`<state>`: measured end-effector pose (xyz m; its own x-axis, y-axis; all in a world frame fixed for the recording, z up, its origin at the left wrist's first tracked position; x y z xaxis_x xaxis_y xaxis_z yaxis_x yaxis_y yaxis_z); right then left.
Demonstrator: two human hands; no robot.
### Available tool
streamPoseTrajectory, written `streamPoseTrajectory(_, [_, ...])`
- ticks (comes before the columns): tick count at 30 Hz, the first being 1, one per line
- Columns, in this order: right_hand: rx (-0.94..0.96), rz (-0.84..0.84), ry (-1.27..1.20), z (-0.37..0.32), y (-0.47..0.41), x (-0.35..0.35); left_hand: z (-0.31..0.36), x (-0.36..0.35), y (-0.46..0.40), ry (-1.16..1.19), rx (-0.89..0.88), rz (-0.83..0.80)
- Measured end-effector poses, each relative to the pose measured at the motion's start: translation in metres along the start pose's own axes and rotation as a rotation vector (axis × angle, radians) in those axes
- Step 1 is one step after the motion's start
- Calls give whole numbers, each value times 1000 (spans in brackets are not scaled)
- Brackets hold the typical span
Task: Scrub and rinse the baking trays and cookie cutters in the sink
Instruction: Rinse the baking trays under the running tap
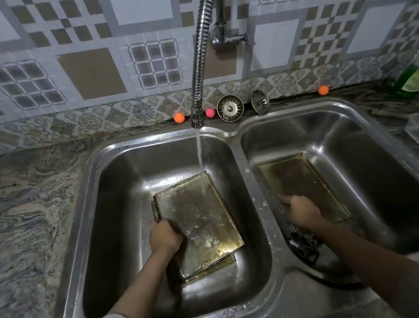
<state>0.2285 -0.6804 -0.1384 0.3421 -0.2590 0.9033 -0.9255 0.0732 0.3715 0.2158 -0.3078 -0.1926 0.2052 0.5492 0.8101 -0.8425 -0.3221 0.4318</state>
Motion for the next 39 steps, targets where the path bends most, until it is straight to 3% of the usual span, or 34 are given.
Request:
streamPoseTrajectory(10, [48, 89, -152, -1, 9, 5, 22, 20, 16, 138, -85, 20])
streamPoseTrajectory(18, [243, 452, -458, -52, 43, 49, 36, 40, 41, 530, -158, 152])
streamPoseTrajectory(22, [463, 578, -521, -96, 63, 59, 59, 57, 51, 656, -271, 177])
streamPoseTrajectory(29, [632, 344, -465, -158, 78, 44, 75, 87, 59, 878, -269, 266])
streamPoseTrajectory(33, [717, 108, -183, -191, 73, 31, 87, 108, 67, 951, -337, 295])
streamPoseTrajectory(36, [630, 96, 31, -196, 46, 44, 90, 121, 72, 996, -331, 335])
streamPoseTrajectory(39, [443, 154, 89, -202, 12, 67, 97, 117, 78, 1073, -298, 306])
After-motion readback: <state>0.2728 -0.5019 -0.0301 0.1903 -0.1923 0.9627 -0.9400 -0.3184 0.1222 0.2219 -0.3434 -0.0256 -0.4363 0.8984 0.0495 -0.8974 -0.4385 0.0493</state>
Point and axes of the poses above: each hand's wrist, its own y-axis away from the middle knuckle, its own x-axis out of the back of the hand, z = x × y, the point moved 3 cm from there along -y, towards the middle knuckle, and after that the axes turned 6 degrees about y, right-handed, at the moved point
